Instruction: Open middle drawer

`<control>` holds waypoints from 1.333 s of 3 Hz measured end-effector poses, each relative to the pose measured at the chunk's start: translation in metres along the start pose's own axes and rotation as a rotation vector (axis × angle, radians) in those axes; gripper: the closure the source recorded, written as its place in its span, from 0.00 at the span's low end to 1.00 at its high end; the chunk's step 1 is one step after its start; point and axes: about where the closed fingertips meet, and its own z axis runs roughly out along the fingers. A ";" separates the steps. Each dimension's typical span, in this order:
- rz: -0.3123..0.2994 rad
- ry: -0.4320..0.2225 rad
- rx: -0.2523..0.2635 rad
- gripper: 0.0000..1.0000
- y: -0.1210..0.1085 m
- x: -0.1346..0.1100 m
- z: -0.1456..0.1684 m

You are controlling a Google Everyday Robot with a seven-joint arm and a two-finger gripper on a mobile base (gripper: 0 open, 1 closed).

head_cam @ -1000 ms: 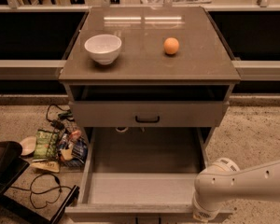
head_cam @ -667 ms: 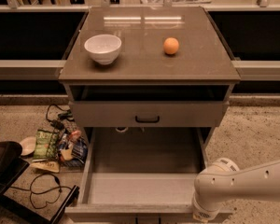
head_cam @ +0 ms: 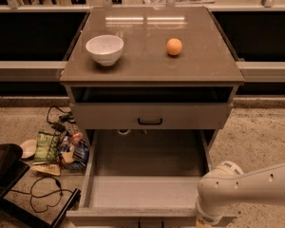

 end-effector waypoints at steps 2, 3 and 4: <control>0.000 0.001 -0.001 0.00 0.001 0.001 0.000; -0.016 -0.026 0.023 0.00 -0.006 0.002 -0.019; 0.008 -0.057 0.076 0.00 -0.020 0.021 -0.089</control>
Offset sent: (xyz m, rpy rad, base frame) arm -0.0005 -0.0002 -0.0002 -0.0003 0.0009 0.0001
